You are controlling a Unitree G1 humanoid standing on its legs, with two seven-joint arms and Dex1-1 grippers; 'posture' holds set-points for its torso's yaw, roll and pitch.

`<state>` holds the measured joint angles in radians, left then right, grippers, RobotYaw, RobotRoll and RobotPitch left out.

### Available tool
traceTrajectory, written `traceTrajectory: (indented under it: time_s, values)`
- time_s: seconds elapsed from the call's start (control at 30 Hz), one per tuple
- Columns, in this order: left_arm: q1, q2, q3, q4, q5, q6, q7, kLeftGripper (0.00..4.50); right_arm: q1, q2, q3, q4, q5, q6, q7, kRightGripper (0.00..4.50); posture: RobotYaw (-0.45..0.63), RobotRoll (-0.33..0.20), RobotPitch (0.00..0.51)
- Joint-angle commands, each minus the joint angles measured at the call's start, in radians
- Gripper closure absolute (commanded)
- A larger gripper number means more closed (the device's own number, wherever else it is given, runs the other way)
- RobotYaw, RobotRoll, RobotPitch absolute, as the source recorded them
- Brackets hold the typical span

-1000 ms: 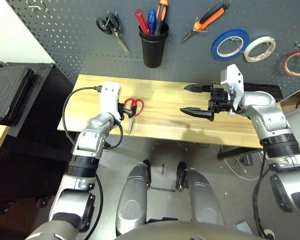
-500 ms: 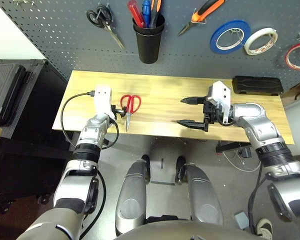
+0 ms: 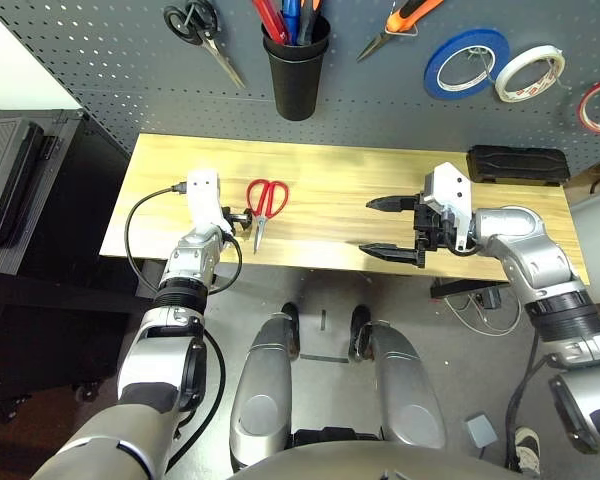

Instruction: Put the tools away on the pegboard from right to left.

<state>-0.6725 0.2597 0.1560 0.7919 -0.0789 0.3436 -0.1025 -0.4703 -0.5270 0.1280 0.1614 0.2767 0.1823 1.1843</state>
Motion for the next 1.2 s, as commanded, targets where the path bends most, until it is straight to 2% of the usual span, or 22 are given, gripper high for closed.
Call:
traceTrajectory:
  time_s: [0.03, 0.27, 0.6, 0.8, 0.93, 1.07, 1.2]
  values:
    - [0.000, 0.009, 0.037, 0.027, -0.022, -0.008, 0.022, 0.01, 0.021, -0.010, -0.005, -0.012, 0.011, 0.016, 0.000, 0.00, -0.01, 0.000, 0.403]
    - [-0.031, 0.000, 0.097, 0.047, -0.060, -0.018, 0.039, 0.01, 0.026, -0.016, -0.004, -0.023, 0.015, 0.027, 0.002, 0.00, -0.01, 0.000, 0.407]
    - [-0.029, -0.023, 0.049, 0.050, -0.034, -0.026, 0.000, 0.01, 0.022, -0.020, -0.005, -0.030, 0.021, 0.042, -0.002, 0.00, -0.01, 0.000, 0.410]
    - [-0.038, -0.021, 0.009, 0.110, 0.009, -0.035, 0.030, 0.01, 0.019, -0.020, -0.007, -0.050, 0.029, 0.060, -0.006, 0.00, -0.02, 0.000, 0.412]
    - [-0.056, -0.024, 0.000, 0.167, 0.027, -0.053, 0.059, 0.93, 0.016, -0.018, -0.008, -0.060, 0.036, 0.073, -0.009, 0.00, -0.02, 0.000, 0.414]
    - [-0.069, -0.033, -0.016, 0.200, 0.042, -0.075, 0.065, 2.54, 0.013, -0.020, -0.009, -0.063, 0.040, 0.078, -0.009, 0.00, -0.02, 0.000, 0.414]
    - [-0.057, -0.034, -0.012, 0.166, 0.026, -0.086, 0.047, 4.15, 0.015, -0.035, -0.015, -0.053, 0.041, 0.070, -0.001, 0.00, -0.02, 0.000, 0.408]
